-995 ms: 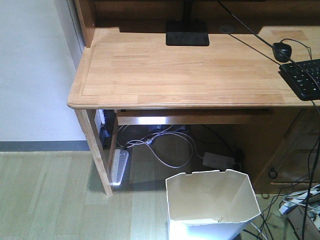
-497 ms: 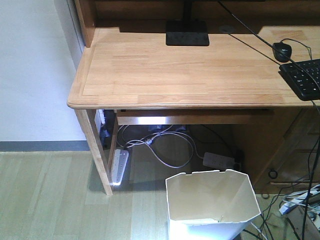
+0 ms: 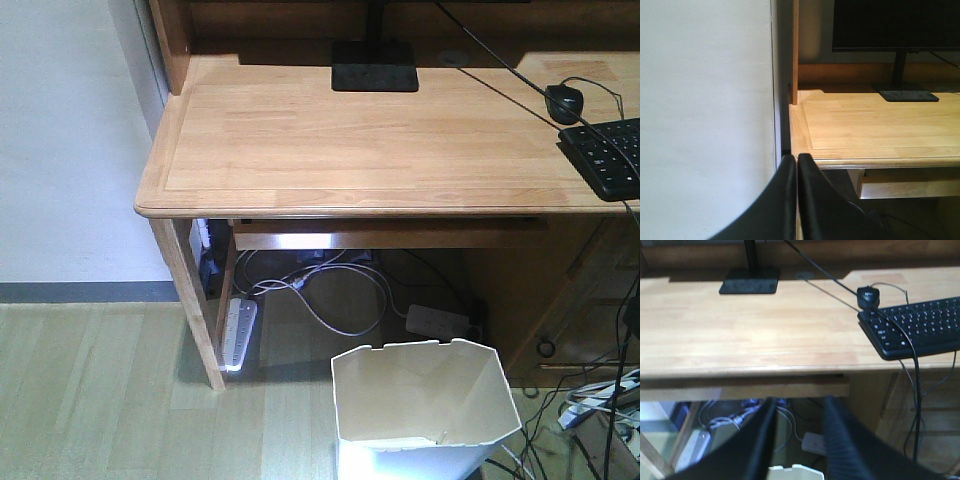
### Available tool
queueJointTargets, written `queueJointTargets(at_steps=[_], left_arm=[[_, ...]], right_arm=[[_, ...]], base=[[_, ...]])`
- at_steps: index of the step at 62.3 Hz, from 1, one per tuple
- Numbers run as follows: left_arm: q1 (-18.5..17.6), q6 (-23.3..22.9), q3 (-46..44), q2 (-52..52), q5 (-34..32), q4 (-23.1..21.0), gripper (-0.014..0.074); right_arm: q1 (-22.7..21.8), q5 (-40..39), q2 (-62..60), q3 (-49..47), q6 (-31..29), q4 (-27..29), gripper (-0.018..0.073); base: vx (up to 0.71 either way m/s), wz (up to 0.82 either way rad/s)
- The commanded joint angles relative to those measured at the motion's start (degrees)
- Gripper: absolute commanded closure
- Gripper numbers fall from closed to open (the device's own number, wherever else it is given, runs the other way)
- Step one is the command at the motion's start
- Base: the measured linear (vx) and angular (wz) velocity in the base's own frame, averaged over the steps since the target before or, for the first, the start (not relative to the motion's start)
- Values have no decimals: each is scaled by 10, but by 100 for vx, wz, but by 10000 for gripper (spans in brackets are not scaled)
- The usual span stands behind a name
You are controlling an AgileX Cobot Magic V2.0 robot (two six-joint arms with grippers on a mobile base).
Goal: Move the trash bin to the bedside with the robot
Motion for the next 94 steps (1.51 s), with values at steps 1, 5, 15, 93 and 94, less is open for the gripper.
queueJointTargets(at_steps=[1,5,15,93,94], left_arm=[[-5,-5,16,-6,-45,-2,602],[-5,-5,16,-6,-45,-2,602],[-5,-5,16,-6,-45,-2,602],[-5,-5,16,-6,-45,-2,602],[-5,-5,16,-6,-45,-2,602]], right_arm=[[-3,-28,6,-20,-16,-3,179],[-3,-25,6,-20,-16,-3,112],[-3,-21,6,-20,-16,-3,8],[-43,-12,611,-148,-108,28,10],[-43,-16,620,-148,-108,28,10]], base=[[0,0],[0,0],[0,0],[0,0],[0,0]])
